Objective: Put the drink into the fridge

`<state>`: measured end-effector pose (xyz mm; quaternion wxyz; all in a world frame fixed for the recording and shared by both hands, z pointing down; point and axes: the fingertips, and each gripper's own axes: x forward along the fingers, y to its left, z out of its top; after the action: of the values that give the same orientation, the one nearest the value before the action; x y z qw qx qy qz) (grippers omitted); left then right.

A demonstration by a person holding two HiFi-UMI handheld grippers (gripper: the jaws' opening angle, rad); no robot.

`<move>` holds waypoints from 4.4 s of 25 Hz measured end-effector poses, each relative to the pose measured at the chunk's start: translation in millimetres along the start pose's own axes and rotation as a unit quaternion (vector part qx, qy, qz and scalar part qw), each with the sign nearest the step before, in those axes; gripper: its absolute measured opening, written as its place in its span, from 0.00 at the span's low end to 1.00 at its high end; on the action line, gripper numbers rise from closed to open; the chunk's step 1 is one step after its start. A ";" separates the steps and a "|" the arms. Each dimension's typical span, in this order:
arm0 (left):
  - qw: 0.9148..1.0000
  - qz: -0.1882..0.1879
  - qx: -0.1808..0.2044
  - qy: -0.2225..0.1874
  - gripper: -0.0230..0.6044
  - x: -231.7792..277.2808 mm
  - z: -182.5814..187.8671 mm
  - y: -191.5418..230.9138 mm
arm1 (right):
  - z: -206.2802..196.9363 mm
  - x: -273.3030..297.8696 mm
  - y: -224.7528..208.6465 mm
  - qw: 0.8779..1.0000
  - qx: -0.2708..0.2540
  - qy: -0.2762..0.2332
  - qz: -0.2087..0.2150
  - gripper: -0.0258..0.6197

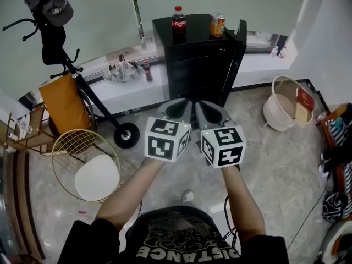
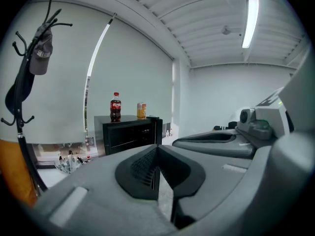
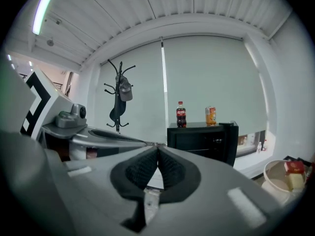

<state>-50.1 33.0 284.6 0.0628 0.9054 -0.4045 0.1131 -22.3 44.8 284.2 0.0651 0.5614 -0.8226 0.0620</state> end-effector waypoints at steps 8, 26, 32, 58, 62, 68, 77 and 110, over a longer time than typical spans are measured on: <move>0.999 0.033 0.006 0.009 0.04 35.8 4.9 -6.0 | 3.3 12.0 -35.1 0.999 0.009 -0.010 0.047 0.04; 0.999 0.051 -0.002 0.002 0.04 74.9 18.7 23.1 | 14.8 53.4 -59.0 0.998 0.002 -0.019 0.061 0.04; 0.999 0.050 -0.006 -0.002 0.04 96.1 27.7 59.2 | 27.2 93.4 -62.2 0.998 -0.003 -0.018 0.061 0.04; 1.000 0.004 -0.010 -0.019 0.04 187.7 87.2 237.0 | 107.4 287.8 -93.6 0.999 0.008 -0.027 -0.017 0.24; 1.000 -0.001 -0.004 -0.023 0.04 198.2 95.6 250.6 | 118.1 304.9 -103.5 0.999 0.006 -0.031 -0.030 0.32; 1.000 -0.014 0.003 -0.021 0.04 211.7 101.5 268.9 | 129.8 333.2 -115.4 0.999 0.018 -0.027 -0.038 0.44; 0.999 -0.033 0.005 -0.012 0.04 227.2 93.7 283.4 | 134.5 360.4 -141.6 0.998 0.024 -0.011 -0.064 0.53; 0.992 -0.117 0.021 -0.036 0.04 242.7 123.7 210.5 | 128.9 312.7 -174.2 0.996 -0.010 -0.011 -0.091 0.52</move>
<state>-31.1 -306.7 231.7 0.0421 0.9509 -0.2957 0.0806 22.3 -327.1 217.7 0.0664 0.6341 -0.7692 0.0415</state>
